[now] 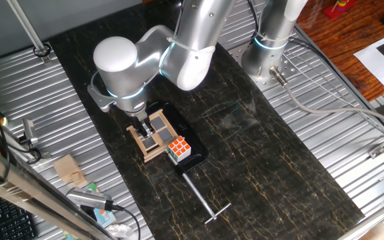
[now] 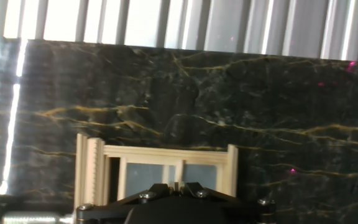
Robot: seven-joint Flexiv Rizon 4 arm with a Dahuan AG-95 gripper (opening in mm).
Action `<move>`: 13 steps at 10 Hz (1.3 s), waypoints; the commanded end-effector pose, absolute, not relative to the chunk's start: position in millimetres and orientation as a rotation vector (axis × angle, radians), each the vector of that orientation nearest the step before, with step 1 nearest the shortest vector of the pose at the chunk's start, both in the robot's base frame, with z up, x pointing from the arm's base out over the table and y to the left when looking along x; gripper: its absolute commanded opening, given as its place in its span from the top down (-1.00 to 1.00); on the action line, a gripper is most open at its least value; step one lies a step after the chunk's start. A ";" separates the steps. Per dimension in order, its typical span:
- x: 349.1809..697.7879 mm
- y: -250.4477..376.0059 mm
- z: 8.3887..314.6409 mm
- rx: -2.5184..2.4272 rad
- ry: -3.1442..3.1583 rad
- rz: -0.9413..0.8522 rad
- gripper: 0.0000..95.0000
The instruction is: Close a sliding window
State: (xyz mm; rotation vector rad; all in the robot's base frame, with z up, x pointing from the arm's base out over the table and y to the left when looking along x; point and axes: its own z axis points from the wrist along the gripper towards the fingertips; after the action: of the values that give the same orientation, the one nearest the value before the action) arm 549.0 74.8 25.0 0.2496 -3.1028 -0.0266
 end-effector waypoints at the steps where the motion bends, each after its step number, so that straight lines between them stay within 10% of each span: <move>1: 550.0 70.6 22.0 0.263 -3.104 -0.027 1.00; 13: 550.3 68.7 12.7 0.259 -3.111 -0.048 1.00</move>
State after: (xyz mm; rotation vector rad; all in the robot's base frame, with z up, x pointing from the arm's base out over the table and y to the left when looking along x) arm 550.6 68.9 12.4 0.2546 -3.1119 -0.0480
